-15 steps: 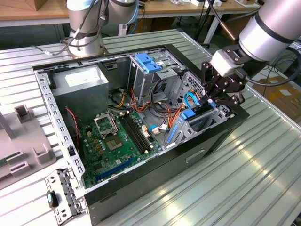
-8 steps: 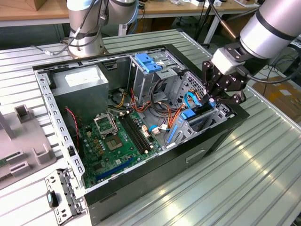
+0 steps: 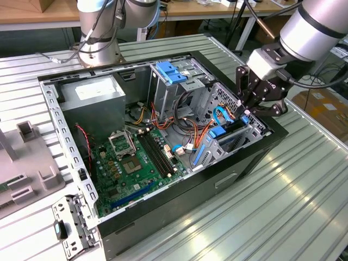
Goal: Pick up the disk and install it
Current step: 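Insert the second disk wire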
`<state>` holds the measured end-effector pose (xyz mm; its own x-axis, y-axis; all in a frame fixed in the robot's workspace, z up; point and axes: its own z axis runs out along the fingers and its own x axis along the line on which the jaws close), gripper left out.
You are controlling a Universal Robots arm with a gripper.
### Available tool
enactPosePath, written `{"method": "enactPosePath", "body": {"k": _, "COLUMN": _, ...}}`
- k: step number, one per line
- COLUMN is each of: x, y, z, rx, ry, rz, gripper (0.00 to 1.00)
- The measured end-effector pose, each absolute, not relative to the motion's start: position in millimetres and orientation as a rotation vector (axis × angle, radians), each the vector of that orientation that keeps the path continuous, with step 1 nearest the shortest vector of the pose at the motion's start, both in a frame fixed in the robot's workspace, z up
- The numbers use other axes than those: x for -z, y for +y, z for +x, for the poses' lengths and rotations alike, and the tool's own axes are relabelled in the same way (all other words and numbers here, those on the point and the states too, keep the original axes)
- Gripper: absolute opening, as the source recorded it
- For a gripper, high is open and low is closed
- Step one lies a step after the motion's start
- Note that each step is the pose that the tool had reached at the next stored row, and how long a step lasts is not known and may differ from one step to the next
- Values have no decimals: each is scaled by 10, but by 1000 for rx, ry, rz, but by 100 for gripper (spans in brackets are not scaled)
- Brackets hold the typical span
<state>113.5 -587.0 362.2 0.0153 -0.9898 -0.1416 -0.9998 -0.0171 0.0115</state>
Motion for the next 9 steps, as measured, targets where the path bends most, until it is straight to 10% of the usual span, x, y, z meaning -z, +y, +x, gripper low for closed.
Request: {"method": "enactPosePath", "body": {"k": 9, "x": -3649, "y": -5867, "z": 1173, "rx": -167, "ry": 2136, "rz": -2171, "gripper": 11}}
